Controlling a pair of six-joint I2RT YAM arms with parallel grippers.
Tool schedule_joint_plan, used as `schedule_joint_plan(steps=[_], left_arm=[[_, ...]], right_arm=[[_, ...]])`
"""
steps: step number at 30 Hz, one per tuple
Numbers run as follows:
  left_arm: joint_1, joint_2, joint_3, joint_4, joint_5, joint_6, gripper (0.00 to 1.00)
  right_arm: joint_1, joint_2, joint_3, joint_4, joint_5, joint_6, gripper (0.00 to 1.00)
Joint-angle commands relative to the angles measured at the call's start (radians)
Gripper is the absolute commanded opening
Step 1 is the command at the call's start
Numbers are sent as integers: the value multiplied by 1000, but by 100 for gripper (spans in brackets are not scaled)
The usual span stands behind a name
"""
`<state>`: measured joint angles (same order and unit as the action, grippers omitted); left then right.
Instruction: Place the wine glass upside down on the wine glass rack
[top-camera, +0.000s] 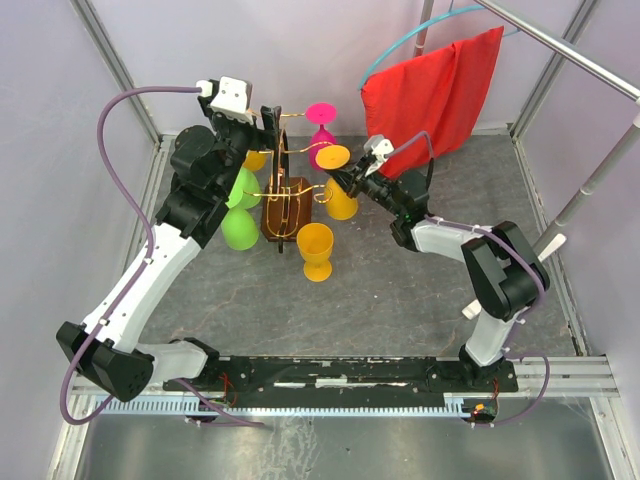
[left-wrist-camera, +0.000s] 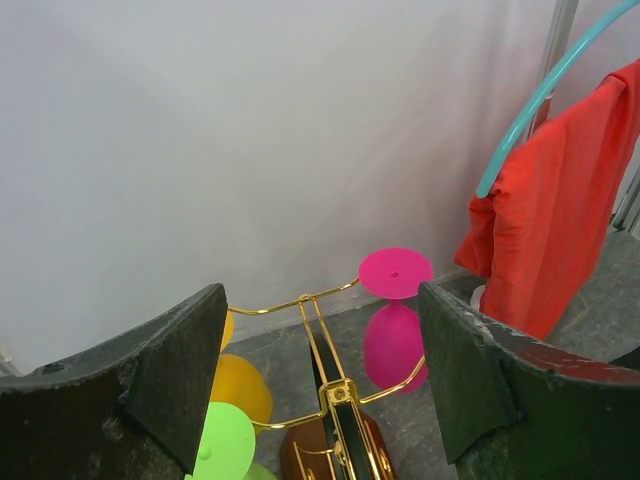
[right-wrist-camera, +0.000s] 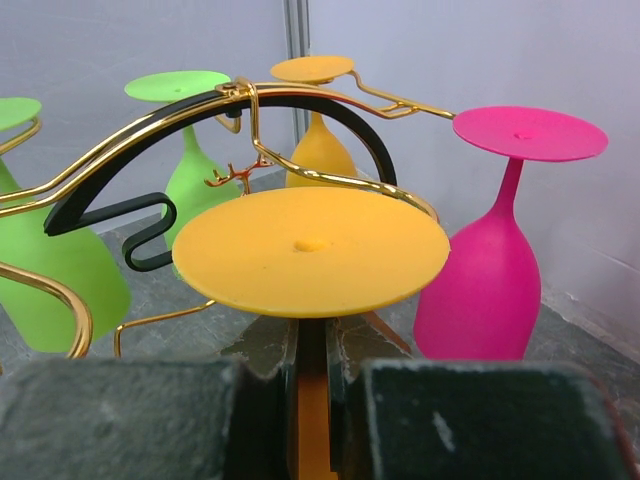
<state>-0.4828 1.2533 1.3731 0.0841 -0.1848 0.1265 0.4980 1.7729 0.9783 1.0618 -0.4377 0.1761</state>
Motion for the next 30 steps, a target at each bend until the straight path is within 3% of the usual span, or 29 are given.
schedule_joint_plan(steps=[1,30], left_arm=[[8,-20,30,9,-13,27,84],[16,4,48,10,-20,48,84]], right_arm=[[14,23,59,96,21,-24,1],[44,235,222,204,79,-15,6]])
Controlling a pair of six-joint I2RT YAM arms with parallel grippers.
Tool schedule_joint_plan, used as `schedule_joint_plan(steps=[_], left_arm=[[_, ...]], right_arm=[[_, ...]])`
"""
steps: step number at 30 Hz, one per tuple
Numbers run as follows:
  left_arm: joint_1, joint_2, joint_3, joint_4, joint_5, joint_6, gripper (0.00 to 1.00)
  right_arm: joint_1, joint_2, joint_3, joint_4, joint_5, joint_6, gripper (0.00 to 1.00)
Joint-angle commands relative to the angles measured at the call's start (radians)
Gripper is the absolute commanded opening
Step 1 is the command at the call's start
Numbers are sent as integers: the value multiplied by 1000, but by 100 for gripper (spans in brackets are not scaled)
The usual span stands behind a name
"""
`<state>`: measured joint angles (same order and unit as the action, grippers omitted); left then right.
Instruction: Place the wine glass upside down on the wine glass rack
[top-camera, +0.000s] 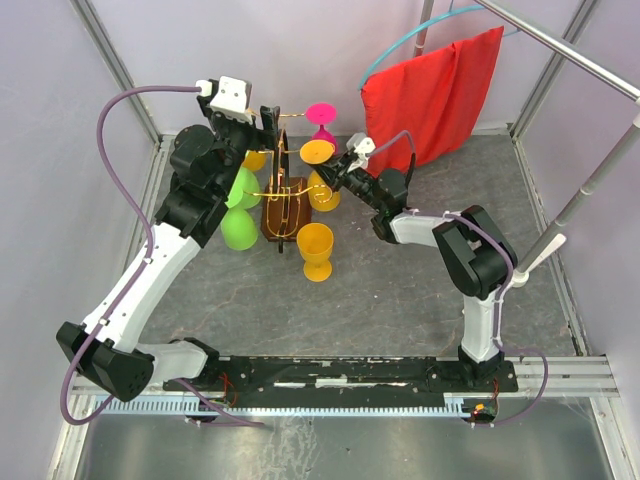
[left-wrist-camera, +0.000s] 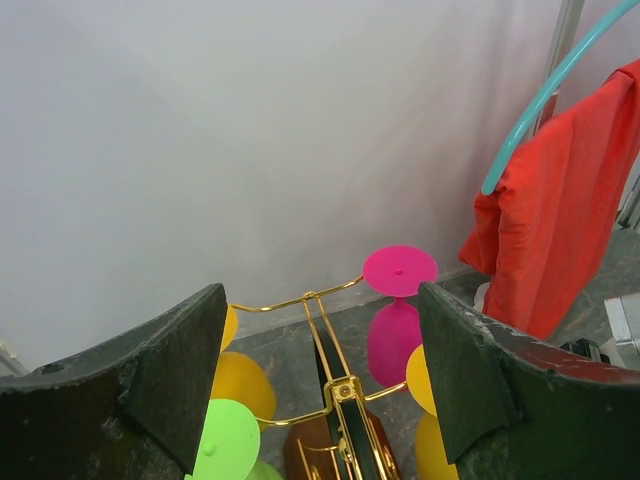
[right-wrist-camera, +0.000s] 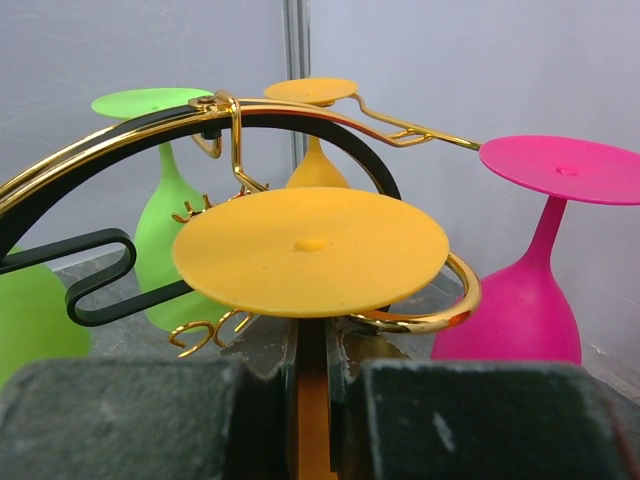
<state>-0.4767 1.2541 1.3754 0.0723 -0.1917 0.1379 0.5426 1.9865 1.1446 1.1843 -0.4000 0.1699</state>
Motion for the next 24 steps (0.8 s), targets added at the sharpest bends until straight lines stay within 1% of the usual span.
schedule_joint_plan(steps=[1,16,24], left_arm=[[9,4,47,23,-14,36,84],[12,14,49,31,-22,32,84],[14,18,47,32,-25,31,84]], right_arm=[[-1,27,61,78,52,-7,6],[0,90,92,87,208,-53,6],[-1,93,68,112,295,-85,7]])
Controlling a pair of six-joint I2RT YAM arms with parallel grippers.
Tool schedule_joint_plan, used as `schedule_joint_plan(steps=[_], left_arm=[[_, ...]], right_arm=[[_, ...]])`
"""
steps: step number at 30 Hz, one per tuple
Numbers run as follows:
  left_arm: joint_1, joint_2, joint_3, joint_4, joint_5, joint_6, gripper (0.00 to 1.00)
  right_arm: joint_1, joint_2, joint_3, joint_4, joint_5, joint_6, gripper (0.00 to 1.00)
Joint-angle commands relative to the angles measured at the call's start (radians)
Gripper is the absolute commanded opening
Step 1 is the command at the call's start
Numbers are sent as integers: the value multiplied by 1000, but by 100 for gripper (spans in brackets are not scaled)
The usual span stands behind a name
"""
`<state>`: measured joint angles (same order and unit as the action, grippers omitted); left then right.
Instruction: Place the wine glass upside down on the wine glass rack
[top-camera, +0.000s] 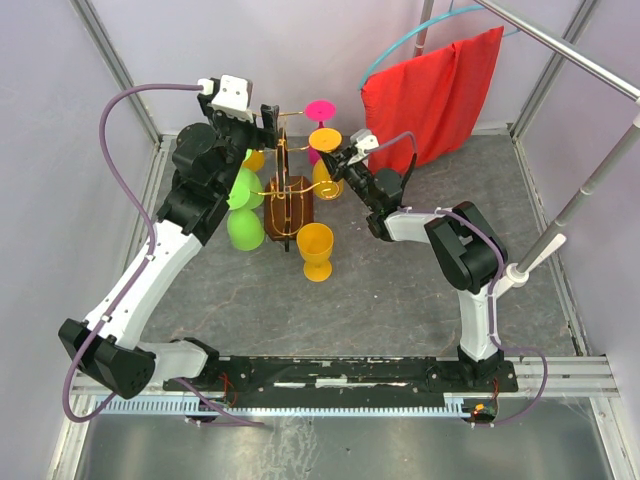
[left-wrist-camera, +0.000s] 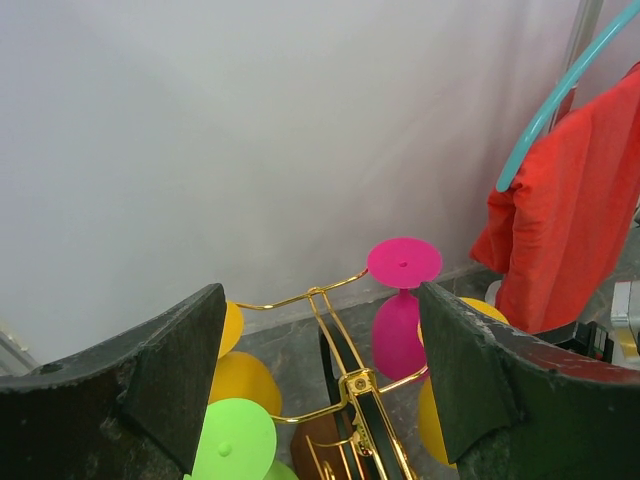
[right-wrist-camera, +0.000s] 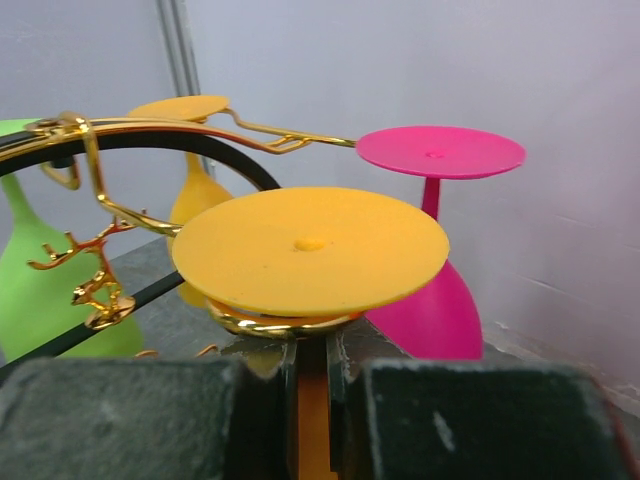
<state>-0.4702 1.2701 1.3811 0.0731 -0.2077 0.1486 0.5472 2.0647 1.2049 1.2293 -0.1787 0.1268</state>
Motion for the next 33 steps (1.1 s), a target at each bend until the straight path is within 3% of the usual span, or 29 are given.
schedule_joint_plan(steps=[1,14,18,33], left_arm=[[7,2,39,31,-9,21,84],[9,-6,19,40,-7,15,84],[10,-6,18,40,-6,14,84],[11,-32,-13,31,-11,16,84]], right_arm=[[-5,12,0,67,82,-50,7],[-6,-71,-118,75,114,-99,8],[-7,-82,-145,96,104,-97,2],[27,-79,-120,78,25,-78,1]])
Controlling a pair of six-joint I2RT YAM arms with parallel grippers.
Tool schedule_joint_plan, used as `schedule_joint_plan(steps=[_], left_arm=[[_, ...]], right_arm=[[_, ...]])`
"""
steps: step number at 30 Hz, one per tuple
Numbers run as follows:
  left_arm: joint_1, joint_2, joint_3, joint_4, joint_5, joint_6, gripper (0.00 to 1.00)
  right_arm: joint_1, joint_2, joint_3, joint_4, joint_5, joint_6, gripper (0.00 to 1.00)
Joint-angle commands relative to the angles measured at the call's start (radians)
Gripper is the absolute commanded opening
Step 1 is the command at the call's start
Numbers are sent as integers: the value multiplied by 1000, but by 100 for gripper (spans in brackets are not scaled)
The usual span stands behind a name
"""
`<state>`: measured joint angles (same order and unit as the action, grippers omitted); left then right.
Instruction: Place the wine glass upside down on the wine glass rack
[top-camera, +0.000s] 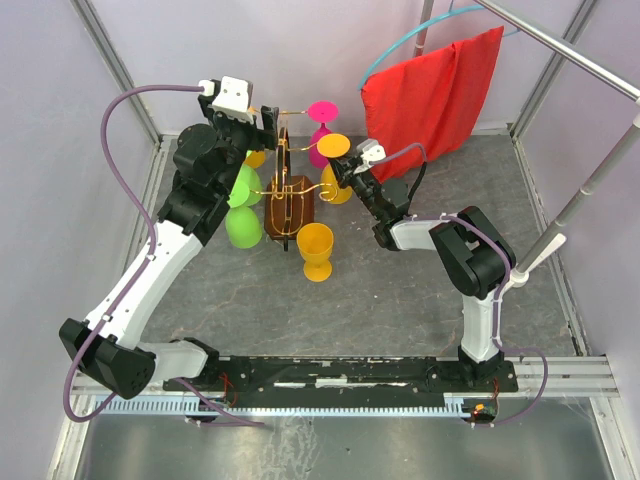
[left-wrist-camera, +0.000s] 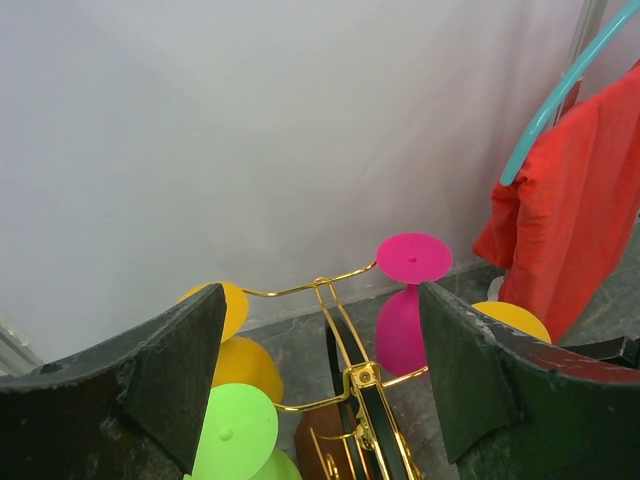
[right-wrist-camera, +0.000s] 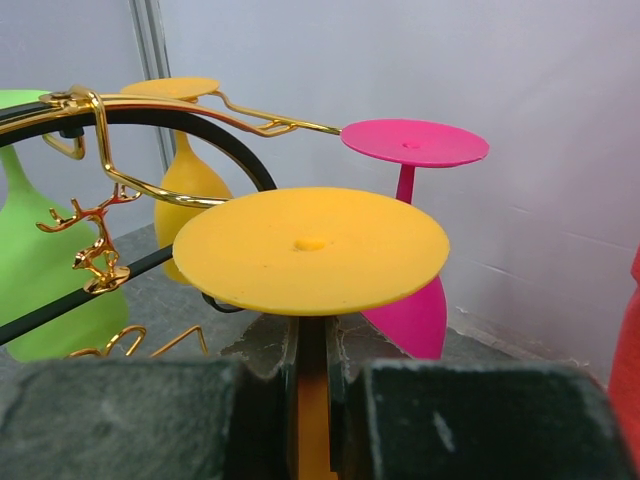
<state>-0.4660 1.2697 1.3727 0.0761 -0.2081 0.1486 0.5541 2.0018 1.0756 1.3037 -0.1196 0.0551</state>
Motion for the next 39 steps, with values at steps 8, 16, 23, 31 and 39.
schedule_joint_plan(steps=[8,16,23,31,39], left_arm=[[8,-41,-17,27,-8,13,85],[8,-48,-23,27,-5,9,87],[15,-25,45,-50,52,-18,94],[18,-2,98,-124,150,-6,95],[19,-20,85,-189,324,61,96]], right_arm=[[49,-12,23,-9,-38,-14,1],[55,-26,-1,-8,0,-26,23],[55,-67,-72,16,60,-62,44],[54,-138,-181,15,164,-98,52],[53,-245,-304,-34,204,-96,55]])
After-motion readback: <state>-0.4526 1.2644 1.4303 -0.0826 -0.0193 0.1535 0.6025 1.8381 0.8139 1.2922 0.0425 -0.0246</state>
